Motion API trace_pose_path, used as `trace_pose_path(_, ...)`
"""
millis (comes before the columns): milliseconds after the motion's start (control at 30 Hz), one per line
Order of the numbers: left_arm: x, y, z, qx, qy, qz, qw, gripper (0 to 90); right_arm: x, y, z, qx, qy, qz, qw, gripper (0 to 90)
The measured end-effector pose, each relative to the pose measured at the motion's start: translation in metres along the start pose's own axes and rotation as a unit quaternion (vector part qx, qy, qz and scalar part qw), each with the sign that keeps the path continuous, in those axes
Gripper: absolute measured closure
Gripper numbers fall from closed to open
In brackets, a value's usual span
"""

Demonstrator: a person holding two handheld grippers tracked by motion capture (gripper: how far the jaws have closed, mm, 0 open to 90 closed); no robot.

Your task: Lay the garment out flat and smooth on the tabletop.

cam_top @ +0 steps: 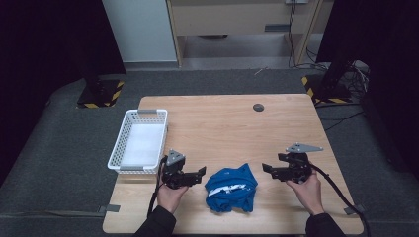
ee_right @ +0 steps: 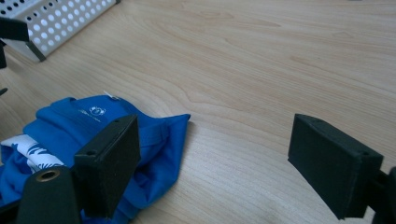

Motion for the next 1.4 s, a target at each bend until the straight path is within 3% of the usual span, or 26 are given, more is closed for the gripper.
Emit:
trace_pose_path(133,-0.001,-0.005,0.003,-0.005,-0.006,-0.007,0.9999,10.6,0.000,-0.007,-0.007,0.003,0.009,-0.006,0.9999,17.3)
trace_pose_path(233,-0.001,-0.008,0.007,-0.009,-0.013,-0.010,0.9998,11.1,0.001,-0.011,-0.011,0.019,-0.002,-0.005,0.9998,18.0)
trace_pose_path(433,-0.005,-0.012,0.012,-0.018,-0.022,-0.019,0.9994,12.2,-0.003,-0.018,-0.017,0.014,0.013,-0.012,0.9997,18.5)
trace_pose_path(600,-0.015,-0.018,0.016,-0.029,-0.011,-0.033,0.9990,13.8,-0.008,-0.024,-0.019,0.017,0.014,-0.020,0.9996,19.7)
trace_pose_path(767,-0.021,-0.025,0.019,-0.031,-0.020,-0.048,0.9982,15.7,-0.015,-0.031,-0.022,0.025,0.009,-0.030,0.9992,20.5)
trace_pose_path(1167,-0.031,-0.033,0.024,-0.055,-0.009,-0.063,0.9965,20.6,-0.031,-0.048,-0.023,0.026,0.009,-0.063,0.9977,25.8)
trace_pose_path(1400,-0.034,-0.036,0.028,-0.070,-0.009,-0.069,0.9951,28.5,-0.038,-0.052,-0.025,0.030,0.014,-0.077,0.9965,30.9)
Point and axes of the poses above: each handheld gripper's, and its own axes: y roughly backward along the jaws, x roughly out of its top, z roughly to its right, the point moved 8 cm from there along -y, roughly forward along the jaws, and after that the axes turned 15 degrees about -y, right-handed, at the moved point
